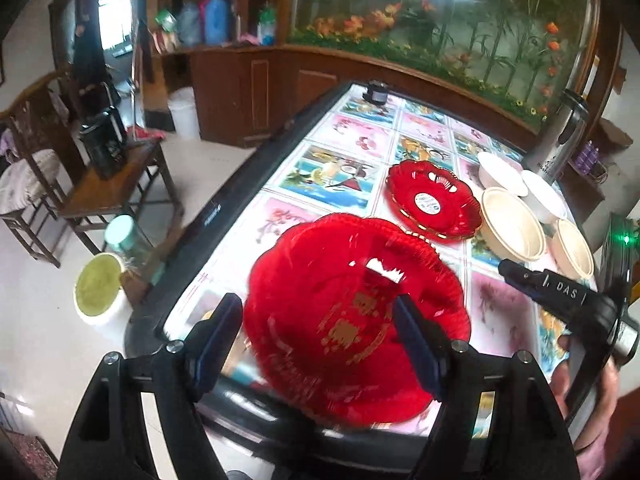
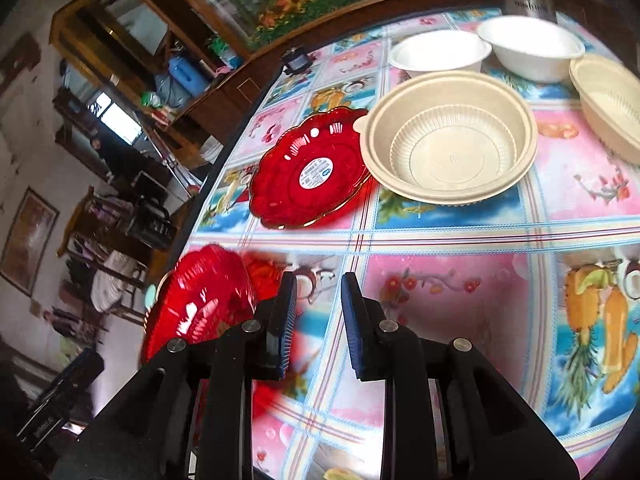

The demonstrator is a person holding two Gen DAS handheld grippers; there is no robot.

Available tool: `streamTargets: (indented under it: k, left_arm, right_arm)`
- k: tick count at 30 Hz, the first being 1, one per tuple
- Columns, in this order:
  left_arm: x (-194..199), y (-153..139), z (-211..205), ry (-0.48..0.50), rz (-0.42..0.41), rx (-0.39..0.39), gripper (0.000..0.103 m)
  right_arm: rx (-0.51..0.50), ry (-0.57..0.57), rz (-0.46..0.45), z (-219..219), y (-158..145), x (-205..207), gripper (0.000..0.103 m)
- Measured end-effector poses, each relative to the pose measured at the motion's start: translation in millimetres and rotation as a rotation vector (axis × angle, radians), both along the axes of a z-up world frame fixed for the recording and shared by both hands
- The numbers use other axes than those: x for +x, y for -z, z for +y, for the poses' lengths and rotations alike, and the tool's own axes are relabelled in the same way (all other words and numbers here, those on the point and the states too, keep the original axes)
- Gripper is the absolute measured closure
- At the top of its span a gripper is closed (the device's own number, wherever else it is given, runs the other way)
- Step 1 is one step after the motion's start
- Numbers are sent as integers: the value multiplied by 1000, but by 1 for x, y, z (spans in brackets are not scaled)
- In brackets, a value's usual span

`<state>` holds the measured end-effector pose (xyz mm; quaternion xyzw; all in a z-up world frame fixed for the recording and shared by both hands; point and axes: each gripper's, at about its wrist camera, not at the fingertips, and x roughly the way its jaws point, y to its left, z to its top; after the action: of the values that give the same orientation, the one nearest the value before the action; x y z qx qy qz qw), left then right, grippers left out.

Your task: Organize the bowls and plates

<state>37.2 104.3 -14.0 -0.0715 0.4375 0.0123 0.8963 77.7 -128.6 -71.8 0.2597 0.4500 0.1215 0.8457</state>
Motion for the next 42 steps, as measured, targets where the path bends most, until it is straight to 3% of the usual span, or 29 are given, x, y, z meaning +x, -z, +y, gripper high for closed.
streamTargets:
  k: [10,15,22,31,42]
  left_arm:
    - [112,-6,-8,114,122,43,26]
    - [166,10,-19,142,189,94,26]
    - [230,45,-47,190,296,90,26]
    - [258,72,-63,212,365,105,26]
    - [261,86,-78,276,438,-32,26]
  right_arm:
    - [165,43,65,-11,24,41,80]
    - [227,79,107,-14,40,54,73]
    - [236,117,140,-12,52,77,73]
    - [208,121,157,-3,61,88,73]
    - [225,121,132,-4,64,97,73]
